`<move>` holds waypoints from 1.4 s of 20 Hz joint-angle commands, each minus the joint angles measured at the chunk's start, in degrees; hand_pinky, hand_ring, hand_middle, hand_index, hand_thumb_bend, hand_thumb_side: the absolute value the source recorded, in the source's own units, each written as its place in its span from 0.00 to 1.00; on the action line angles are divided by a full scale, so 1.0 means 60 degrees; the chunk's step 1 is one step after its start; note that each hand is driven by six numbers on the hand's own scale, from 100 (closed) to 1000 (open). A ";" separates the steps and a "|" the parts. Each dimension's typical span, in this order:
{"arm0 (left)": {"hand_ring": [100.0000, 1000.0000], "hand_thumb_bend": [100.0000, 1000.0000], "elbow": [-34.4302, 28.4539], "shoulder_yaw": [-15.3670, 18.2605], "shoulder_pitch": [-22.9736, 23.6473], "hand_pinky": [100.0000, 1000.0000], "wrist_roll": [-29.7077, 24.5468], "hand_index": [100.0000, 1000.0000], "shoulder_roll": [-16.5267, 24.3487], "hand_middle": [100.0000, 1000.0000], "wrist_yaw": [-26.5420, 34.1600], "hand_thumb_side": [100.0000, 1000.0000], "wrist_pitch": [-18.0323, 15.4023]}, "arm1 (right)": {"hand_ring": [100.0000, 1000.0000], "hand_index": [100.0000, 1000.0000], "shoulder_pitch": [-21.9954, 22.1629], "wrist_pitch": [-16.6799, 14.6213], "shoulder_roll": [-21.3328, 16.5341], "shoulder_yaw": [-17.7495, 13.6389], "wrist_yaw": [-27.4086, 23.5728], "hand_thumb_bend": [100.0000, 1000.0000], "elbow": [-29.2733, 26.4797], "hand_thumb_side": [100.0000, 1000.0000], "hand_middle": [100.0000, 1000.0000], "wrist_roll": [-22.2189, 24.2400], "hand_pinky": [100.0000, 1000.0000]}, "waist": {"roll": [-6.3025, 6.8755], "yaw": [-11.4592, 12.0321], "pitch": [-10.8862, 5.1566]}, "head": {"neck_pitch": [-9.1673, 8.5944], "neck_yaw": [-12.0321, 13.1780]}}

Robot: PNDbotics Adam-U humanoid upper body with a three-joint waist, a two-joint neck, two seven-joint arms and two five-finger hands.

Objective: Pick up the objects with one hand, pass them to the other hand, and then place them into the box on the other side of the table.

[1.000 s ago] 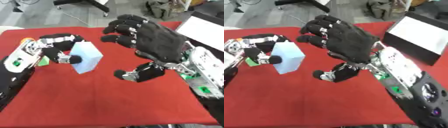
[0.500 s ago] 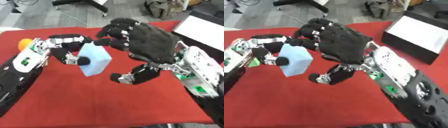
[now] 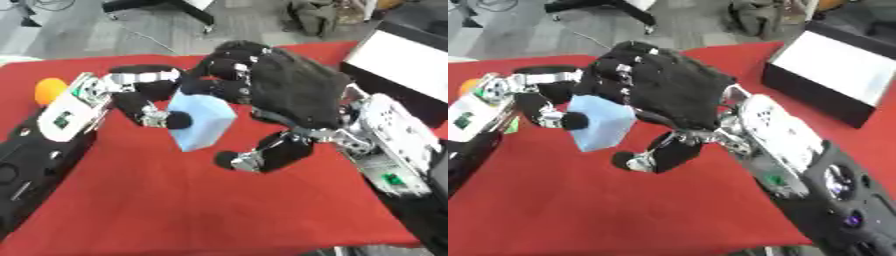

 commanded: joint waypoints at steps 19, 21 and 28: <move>0.54 0.00 0.0277 0.0579 -0.0360 0.72 -0.0059 0.61 -0.0083 0.48 -0.0495 0.45 -0.0561 | 0.85 0.90 -0.0171 0.0340 0.0126 -0.0160 0.0362 0.37 -0.0197 0.32 0.83 0.0718 0.88 | 0.0037 0.0022 -0.0135 | -0.0025 -0.0139; 0.54 0.00 0.0277 0.0520 -0.0361 0.72 -0.0059 0.61 -0.0085 0.48 -0.0519 0.45 -0.0583 | 0.85 0.90 -0.0150 0.0371 0.0175 -0.0177 0.0628 0.36 -0.0197 0.33 0.84 0.0698 0.89 | 0.0045 0.0024 -0.0130 | -0.0025 -0.0154; 0.54 0.00 0.0309 0.0337 -0.0393 0.72 -0.0059 0.61 -0.0117 0.48 -0.0504 0.47 -0.0432 | 0.86 0.91 -0.0127 0.0327 0.0368 -0.0229 0.1425 0.35 -0.0197 0.34 0.86 0.0549 0.90 | 0.0092 0.0065 -0.0121 | -0.0025 -0.0271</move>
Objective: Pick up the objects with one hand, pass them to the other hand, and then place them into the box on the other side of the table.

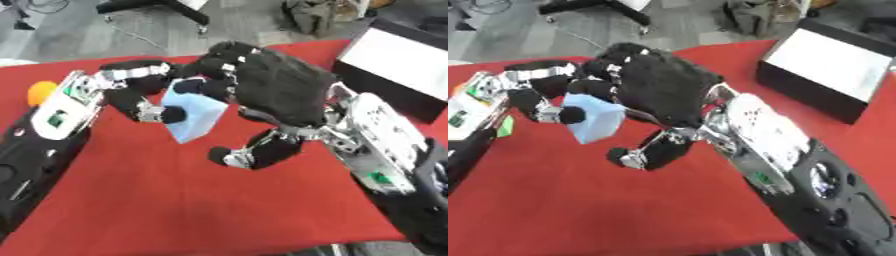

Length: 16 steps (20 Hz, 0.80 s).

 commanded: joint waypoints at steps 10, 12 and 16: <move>0.54 0.00 -0.0232 -0.0141 -0.0341 0.72 -0.0213 0.61 -0.0114 0.48 0.0130 0.49 0.0188 | 0.84 0.90 -0.0173 -0.0061 0.0305 0.0044 0.0410 0.37 0.0283 0.32 0.82 -0.0248 0.88 | 0.0072 0.0104 -0.0107 | -0.0025 -0.0232; 0.54 0.00 -0.0289 -0.0168 -0.0362 0.72 -0.0213 0.61 -0.0154 0.48 0.0158 0.49 0.0255 | 0.83 0.89 -0.0175 -0.0050 0.0341 0.0086 0.0292 0.37 0.0486 0.31 0.79 -0.0262 0.87 | 0.0083 0.0115 -0.0106 | -0.0025 -0.0254; 0.55 0.00 -0.0376 -0.0202 -0.0384 0.73 -0.0213 0.62 -0.0197 0.49 0.0144 0.49 0.0306 | 0.82 0.88 -0.0171 -0.0028 0.0375 0.0152 0.0082 0.37 0.0850 0.29 0.75 -0.0256 0.85 | 0.0086 0.0133 -0.0109 | -0.0025 -0.0291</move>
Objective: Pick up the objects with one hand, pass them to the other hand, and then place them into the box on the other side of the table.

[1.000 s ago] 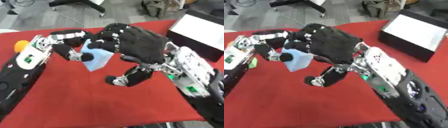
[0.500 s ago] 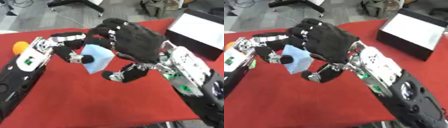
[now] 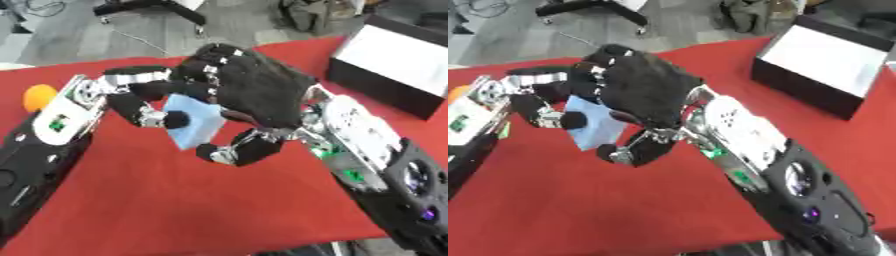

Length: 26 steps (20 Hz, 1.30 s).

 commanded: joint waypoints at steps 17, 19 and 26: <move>0.59 0.00 -0.0346 -0.0076 -0.0257 0.74 -0.0055 0.69 0.0022 0.55 0.0024 0.60 -0.0183 | 0.58 0.36 -0.0178 0.0533 0.0048 -0.0064 -0.0338 0.00 0.0380 0.34 0.21 -0.1264 0.70 | -0.0041 0.0015 -0.0119 | -0.0025 -0.0046; 0.59 0.01 -0.0313 -0.0069 -0.0236 0.74 -0.0055 0.69 0.0053 0.55 0.0031 0.61 -0.0220 | 0.56 0.29 -0.0177 0.0626 0.0038 -0.0050 -0.0365 0.00 0.0417 0.34 0.19 -0.1568 0.68 | -0.0041 0.0008 -0.0115 | -0.0025 -0.0039; 0.61 0.12 -0.0375 -0.0037 -0.0214 0.75 -0.0055 0.73 0.0217 0.58 0.0040 0.69 -0.0471 | 0.53 0.24 -0.0092 0.0725 0.0013 0.0078 -0.0446 0.00 0.0738 0.32 0.15 -0.1878 0.64 | -0.0046 -0.0008 -0.0112 | -0.0025 -0.0081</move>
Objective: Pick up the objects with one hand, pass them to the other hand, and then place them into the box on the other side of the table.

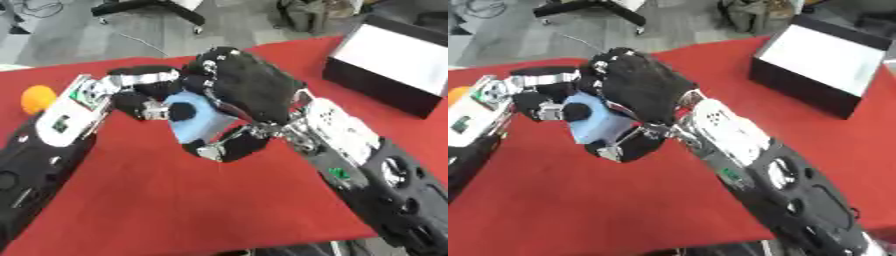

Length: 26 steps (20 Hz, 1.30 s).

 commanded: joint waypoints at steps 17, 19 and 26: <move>0.62 0.17 -0.0374 0.0885 -0.0200 0.75 -0.0116 0.74 0.0825 0.59 0.0388 0.74 -0.0771 | 0.53 0.25 0.0291 -0.0339 -0.0060 0.0707 -0.0544 0.00 0.0758 0.29 0.15 0.0100 0.63 | -0.0155 -0.0008 -0.0121 | -0.0025 -0.0184; 0.62 0.17 -0.0391 0.1067 -0.0134 0.75 -0.0116 0.75 0.1001 0.59 0.0461 0.74 -0.0812 | 0.53 0.25 0.0322 -0.0290 -0.0188 0.0652 -0.0564 0.00 0.0593 0.30 0.15 0.0096 0.63 | -0.0160 -0.0021 -0.0119 | -0.0025 -0.0186; 0.62 0.17 -0.0346 0.2029 0.0406 0.75 -0.0116 0.75 0.2181 0.59 0.0742 0.71 -0.1122 | 0.54 0.26 0.0562 0.0052 -0.1210 0.0243 -0.0993 0.00 -0.0645 0.31 0.16 0.0255 0.63 | -0.0163 -0.0083 -0.0109 | -0.0025 -0.0325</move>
